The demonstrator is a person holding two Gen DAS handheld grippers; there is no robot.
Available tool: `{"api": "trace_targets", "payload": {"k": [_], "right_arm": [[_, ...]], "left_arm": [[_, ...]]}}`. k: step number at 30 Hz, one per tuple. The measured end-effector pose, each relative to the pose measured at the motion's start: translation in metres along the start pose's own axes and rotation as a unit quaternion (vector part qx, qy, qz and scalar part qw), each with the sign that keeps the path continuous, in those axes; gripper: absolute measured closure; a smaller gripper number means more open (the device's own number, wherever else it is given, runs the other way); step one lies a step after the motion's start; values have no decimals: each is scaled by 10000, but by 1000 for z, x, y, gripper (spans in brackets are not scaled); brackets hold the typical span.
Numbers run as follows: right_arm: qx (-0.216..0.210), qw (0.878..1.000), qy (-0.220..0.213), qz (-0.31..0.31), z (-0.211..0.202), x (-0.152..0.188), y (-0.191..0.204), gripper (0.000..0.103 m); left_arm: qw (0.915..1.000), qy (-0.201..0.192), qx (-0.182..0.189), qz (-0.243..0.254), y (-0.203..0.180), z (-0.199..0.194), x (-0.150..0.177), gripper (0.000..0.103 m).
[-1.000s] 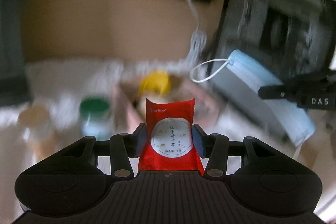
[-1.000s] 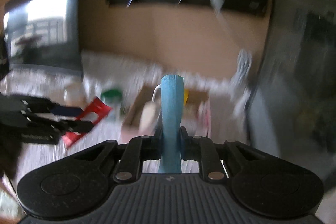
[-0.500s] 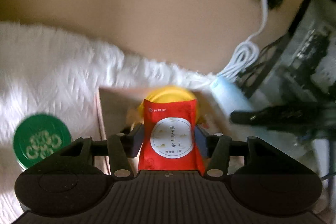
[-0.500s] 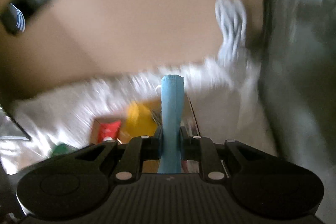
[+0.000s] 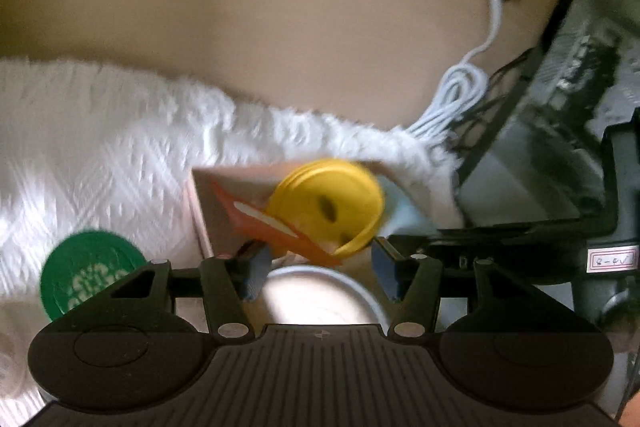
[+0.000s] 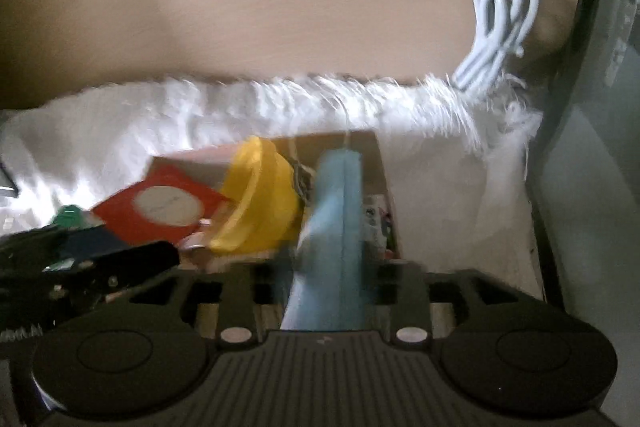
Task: Organize soft objects
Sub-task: 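Carry the red packet and blue mask over the pink box with both grippers, then open both grippers to drop the packet and mask into the pink box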
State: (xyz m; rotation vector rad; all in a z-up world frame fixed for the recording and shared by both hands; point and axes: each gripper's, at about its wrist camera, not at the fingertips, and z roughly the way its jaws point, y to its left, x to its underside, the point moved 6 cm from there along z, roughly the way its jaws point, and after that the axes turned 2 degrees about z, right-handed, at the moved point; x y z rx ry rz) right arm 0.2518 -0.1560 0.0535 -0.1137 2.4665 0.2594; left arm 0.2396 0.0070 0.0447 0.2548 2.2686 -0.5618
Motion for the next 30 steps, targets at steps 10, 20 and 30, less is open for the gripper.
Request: {"api": "trace_targets", "payload": {"k": [10,20,30], "right_arm": [[255,9990,-361,-50,-32,7,3,75],[274,9989,-360,104,-5,17,9,69],[492,9909,-1103,-598,-99,88,18,21]], "left_arm": [[9996,121,121,-214,3,-4,14,72],[9978,-416,311,-412,1,-47,39,76],[9955,-652,-680,-104,-38,-98,120,75]]}}
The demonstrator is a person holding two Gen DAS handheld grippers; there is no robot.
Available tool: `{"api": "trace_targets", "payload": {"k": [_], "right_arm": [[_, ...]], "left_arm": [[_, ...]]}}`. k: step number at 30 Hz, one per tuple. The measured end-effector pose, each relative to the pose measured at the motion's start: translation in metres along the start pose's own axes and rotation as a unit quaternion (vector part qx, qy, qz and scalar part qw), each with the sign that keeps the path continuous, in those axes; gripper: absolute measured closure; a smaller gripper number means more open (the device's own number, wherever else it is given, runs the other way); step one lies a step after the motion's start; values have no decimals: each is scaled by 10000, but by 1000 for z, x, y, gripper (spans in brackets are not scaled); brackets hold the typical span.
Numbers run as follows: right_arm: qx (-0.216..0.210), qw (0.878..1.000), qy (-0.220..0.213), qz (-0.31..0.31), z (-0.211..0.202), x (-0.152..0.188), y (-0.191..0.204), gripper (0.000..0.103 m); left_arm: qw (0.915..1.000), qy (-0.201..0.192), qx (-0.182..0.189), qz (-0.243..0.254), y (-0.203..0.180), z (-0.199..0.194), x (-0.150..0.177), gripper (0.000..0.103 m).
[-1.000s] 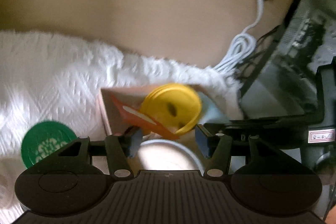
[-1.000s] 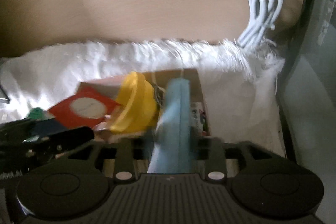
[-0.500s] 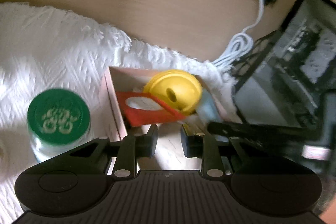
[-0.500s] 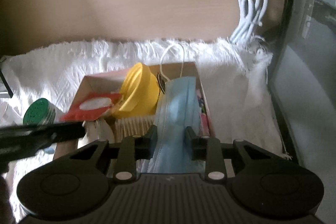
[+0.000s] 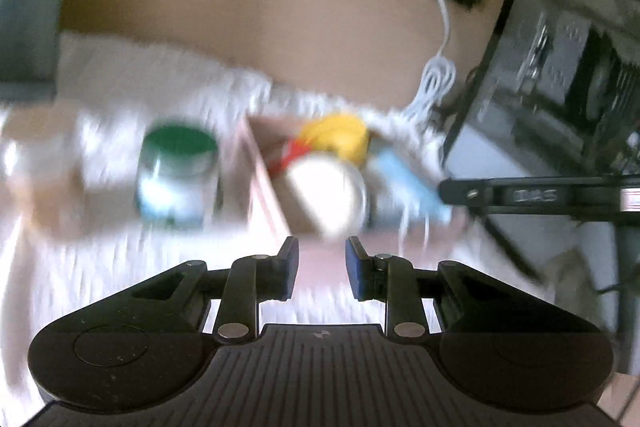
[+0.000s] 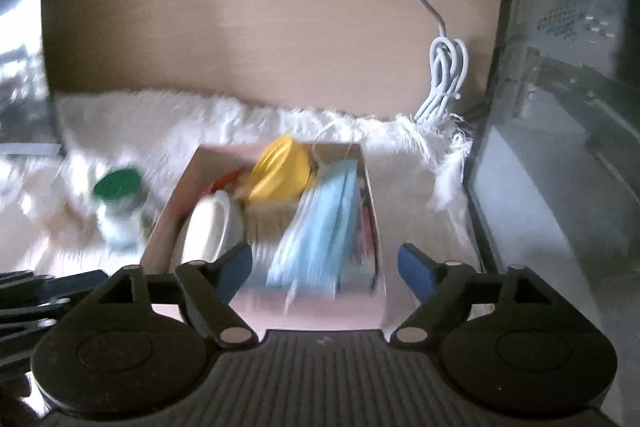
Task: Organize soft objects
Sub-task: 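Open both grippers to drop the packet and mask into the pink box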
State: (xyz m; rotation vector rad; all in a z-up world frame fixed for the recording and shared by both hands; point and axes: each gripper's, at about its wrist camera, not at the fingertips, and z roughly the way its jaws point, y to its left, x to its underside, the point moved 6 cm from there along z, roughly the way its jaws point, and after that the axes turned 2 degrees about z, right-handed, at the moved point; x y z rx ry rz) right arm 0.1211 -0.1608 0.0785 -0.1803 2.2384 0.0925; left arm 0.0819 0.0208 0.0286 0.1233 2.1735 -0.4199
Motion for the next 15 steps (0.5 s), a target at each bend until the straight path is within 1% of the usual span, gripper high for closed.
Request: {"api": "trace_targets", "payload": {"k": [2,3,5,7,9,10,11,12,15], "right_arm": [[14,9998,45,-183,-9,23,5,18],[1,9996,111,-244,-10,35,7,18],[-40,9991,345,-258,-6,62,8,18],[-75,9976,662,-214,6,86,7,18],[-74,9954,926,-235,18,103,5,18],[-79,9963,836,-175,21,109,2,12],[-19,9970,767,-124,21,111,-1,5],[35,9970,767,-67,23,113,-5,1],[-53,9974,705,123,24,115,-13,0]], "left_arm": [[9998,-43,-213,-4,-8,-5,24,74],[9990,-82,-433,88,-13,-6,37,74],[9972,-91,-731,142,-17,-6,54,74],[9959,37,-895,95,-19,-5,69,74],[9944,187,-1032,128,-19,1,79,74],[9934,144,-1118,195,-21,2,81,74],[9925,131,-1192,257,-23,2,82,74],[9916,139,-1254,300,-25,3,82,73],[9899,157,-1337,434,-32,4,85,71]]}}
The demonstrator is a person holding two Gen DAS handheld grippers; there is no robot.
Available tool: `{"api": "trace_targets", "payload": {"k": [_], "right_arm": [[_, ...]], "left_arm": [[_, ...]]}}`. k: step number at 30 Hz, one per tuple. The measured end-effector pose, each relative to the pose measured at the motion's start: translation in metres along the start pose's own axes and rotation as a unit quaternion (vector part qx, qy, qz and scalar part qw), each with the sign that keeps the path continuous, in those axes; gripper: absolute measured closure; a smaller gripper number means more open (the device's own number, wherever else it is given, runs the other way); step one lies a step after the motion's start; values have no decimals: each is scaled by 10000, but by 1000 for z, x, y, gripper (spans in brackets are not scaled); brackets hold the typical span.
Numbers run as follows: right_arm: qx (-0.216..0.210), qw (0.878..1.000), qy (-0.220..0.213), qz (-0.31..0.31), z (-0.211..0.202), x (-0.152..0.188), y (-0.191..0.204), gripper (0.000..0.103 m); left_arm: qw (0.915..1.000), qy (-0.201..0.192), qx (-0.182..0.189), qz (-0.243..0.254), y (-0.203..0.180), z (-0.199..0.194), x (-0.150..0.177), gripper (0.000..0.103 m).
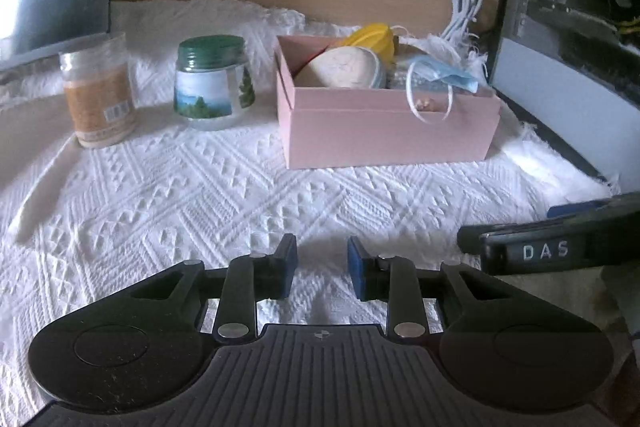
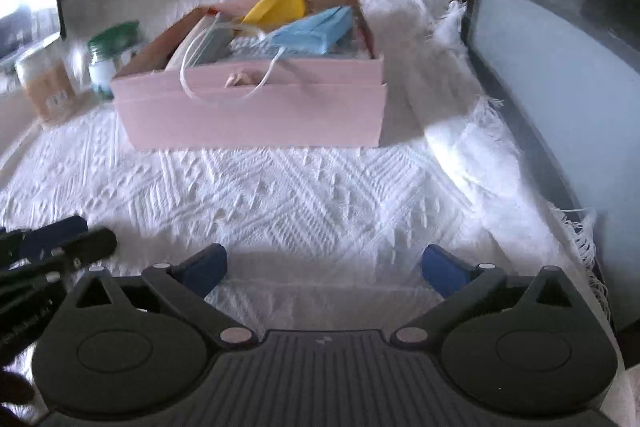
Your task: Organize soft objects
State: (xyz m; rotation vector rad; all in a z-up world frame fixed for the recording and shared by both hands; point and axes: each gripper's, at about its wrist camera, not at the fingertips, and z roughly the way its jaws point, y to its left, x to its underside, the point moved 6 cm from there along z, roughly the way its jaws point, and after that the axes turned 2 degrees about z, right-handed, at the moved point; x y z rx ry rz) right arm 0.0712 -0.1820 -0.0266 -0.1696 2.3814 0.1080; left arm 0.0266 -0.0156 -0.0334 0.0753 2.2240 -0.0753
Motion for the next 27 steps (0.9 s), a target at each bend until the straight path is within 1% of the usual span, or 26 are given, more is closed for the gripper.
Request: {"api": "trace_targets", "payload": {"k": [3,6,7,13,18,27], "right_arm": [[-86,9998,-75,-140,0,-1,-2,0],[-151,9984,-472,-281,-1,7,0,0],[-173,9980,-535,-292,-2,8,0,0],[-199,9979,-576,-206,-1,8,-1,0],[-193,9980,-573,-208,-1,7,-2,0],[-190,9980,-571,-211,-1,7,-1,0]], "left_arm": [[10000,22,-39,75,-7,3,-1,63],[9997,23,-147,216,-12,5,-2,62],[9996,19,-162,213,-13,5,-2,62],[9999,-10,-119,50,-9,6,-3,62],[9997,11,-193,164,-12,7,-3,62],[9996,9,-200,179,-12,7,-2,62]]}}
